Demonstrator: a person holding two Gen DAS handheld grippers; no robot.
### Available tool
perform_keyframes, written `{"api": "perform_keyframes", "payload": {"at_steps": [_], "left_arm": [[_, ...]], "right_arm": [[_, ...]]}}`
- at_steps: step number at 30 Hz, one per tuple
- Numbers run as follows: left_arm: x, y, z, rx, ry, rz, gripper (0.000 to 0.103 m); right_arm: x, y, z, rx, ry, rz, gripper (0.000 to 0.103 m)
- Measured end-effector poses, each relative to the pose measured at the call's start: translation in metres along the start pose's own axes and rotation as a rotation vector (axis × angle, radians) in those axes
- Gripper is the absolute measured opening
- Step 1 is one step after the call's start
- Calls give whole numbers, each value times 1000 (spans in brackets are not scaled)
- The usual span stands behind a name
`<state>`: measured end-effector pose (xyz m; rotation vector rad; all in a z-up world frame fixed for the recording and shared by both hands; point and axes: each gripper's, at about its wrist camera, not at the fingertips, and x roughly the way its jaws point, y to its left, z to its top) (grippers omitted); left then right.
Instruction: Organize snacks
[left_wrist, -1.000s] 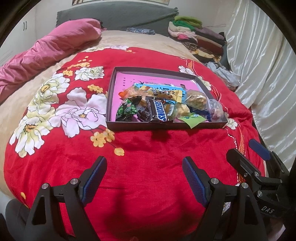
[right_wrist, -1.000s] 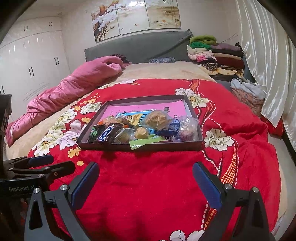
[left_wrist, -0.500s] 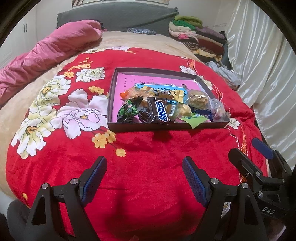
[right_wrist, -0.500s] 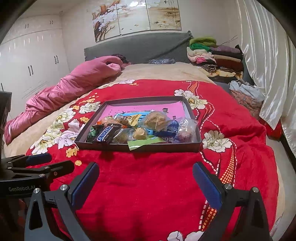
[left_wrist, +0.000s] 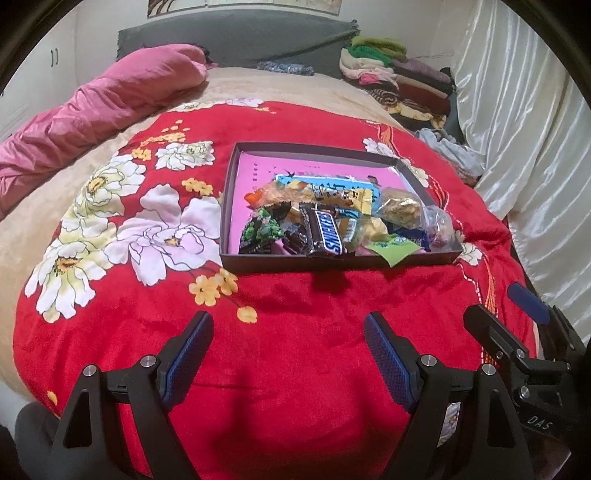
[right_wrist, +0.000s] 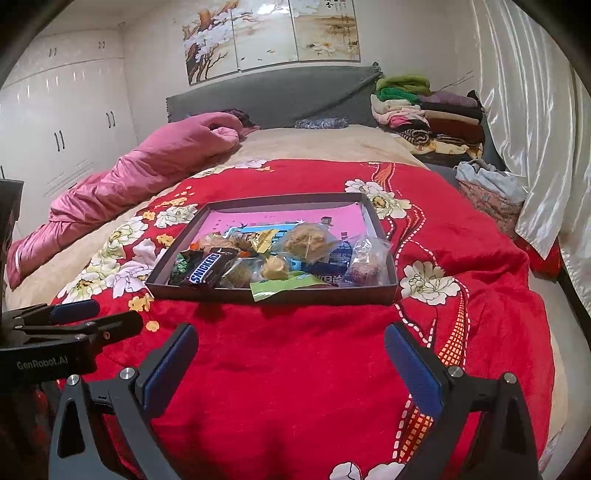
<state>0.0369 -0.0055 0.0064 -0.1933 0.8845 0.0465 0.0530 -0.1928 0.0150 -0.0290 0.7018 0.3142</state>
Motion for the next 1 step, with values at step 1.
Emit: {"api": "perform_keyframes", "payload": {"at_steps": [1], "left_arm": [[0,1,1,0,-9,0,84]], "right_arm": [[1,-1,0,2,1,-1,102]]}}
